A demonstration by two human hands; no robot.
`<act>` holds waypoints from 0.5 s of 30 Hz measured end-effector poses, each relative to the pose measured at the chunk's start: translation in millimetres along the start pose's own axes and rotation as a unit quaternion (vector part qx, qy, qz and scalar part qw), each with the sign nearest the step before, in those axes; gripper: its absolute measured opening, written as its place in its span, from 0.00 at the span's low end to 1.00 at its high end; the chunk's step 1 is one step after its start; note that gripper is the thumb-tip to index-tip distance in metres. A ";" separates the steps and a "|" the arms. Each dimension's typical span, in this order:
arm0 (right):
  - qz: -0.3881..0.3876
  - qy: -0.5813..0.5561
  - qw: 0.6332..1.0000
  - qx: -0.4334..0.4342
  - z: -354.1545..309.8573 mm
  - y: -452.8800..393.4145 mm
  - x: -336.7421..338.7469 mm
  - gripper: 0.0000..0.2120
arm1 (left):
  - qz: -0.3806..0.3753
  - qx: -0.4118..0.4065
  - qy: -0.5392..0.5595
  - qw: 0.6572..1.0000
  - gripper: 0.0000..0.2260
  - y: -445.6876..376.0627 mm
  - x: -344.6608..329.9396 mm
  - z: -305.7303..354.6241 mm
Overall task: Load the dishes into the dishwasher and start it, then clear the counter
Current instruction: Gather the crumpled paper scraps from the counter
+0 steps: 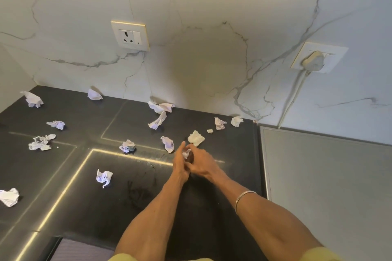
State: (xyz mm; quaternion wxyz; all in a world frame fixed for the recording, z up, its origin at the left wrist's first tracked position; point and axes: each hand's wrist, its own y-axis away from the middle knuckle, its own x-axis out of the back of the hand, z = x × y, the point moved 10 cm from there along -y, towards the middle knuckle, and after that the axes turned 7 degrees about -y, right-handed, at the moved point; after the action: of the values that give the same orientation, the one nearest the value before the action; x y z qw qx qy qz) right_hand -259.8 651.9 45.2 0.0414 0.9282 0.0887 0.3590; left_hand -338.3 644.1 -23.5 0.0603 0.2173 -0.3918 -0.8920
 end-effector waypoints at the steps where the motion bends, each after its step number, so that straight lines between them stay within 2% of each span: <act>1: -0.001 0.012 1.000 0.003 0.8 2.0 0.3 0.26 | 0.041 0.003 -0.012 0.999 0.15 -0.9 6.3 -1.9; 3: 0.022 0.038 0.999 0.019 0.9 6.1 7.9 0.28 | 0.104 0.015 0.014 0.994 0.12 -2.5 12.4 -4.1; 6: 0.098 0.015 0.995 0.014 4.5 5.8 31.8 0.21 | 0.101 0.042 0.140 0.984 0.09 -10.8 4.9 -0.1; 8: 0.142 0.003 0.990 -0.007 11.6 -1.2 48.4 0.16 | 0.095 0.048 0.182 0.978 0.10 -17.0 5.7 7.7; 12: 0.105 0.085 0.990 -0.034 21.5 -24.3 49.8 0.26 | 0.090 0.041 0.137 0.986 0.12 -23.3 11.1 12.6; 15: 0.062 0.120 0.990 -0.048 26.3 -39.6 36.8 0.28 | 0.091 0.035 0.113 0.989 0.10 -26.5 9.4 10.5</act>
State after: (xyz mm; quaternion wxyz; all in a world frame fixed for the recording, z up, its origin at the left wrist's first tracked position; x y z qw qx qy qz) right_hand -220.7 697.5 44.5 0.0525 0.8789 0.0180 0.4738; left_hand -349.7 666.7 -39.6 0.1772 0.2826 -0.4316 -0.8381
